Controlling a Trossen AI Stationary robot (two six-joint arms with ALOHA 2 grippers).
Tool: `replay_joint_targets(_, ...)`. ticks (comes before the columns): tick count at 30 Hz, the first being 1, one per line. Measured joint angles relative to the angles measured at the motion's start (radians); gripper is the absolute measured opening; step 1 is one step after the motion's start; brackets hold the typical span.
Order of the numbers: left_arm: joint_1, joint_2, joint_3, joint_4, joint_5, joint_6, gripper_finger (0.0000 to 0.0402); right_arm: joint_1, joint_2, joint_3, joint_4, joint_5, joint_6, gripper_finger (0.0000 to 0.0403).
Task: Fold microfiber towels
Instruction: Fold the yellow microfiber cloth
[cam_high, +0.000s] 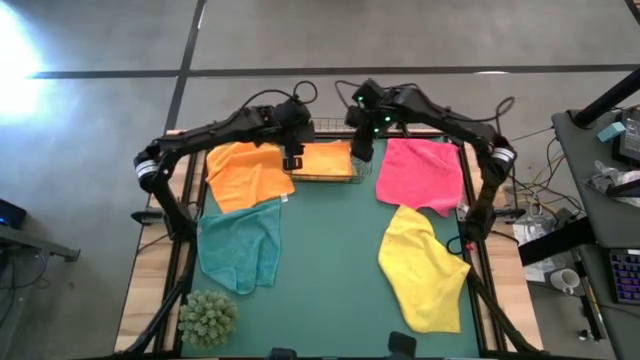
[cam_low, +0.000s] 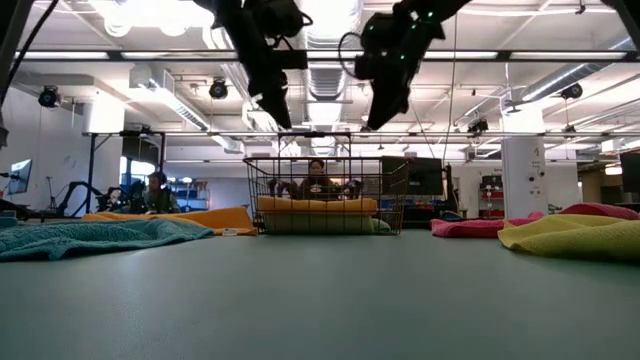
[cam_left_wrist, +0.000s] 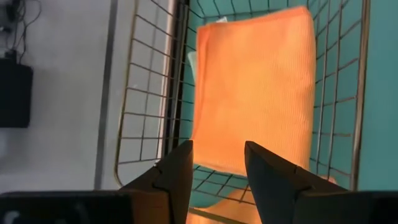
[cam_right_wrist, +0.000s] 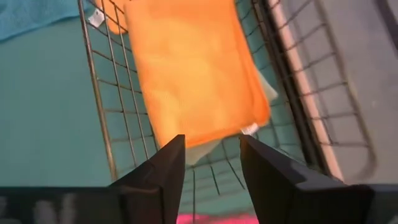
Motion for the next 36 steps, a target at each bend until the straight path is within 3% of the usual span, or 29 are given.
replay_joint_targets(9,-0.020,-0.085,-0.061,-0.002,0.000,-0.108,0.0129,0.010,-0.162,-0.030,-0.151,-0.005,0.098,0.0137)
replay_joint_targets(18,-0.108,-0.110,-0.073,-0.007,0.000,-0.121,0.0129,0.100,-0.396,-0.323,-0.125,0.001,0.398,0.0128)
replay_joint_targets(22,-0.179,-0.110,-0.106,-0.006,0.000,-0.124,0.0129,0.191,-0.503,-0.443,-0.091,0.006,0.586,0.0127)
replay_joint_targets(27,-0.272,-0.110,-0.178,0.043,0.001,-0.200,0.0129,0.355,-0.597,-0.578,-0.061,0.103,0.816,0.0125)
replay_joint_targets(36,-0.425,-0.109,-0.292,0.171,0.002,-0.295,0.0129,0.705,-0.646,-0.769,0.002,0.216,1.206,0.0125)
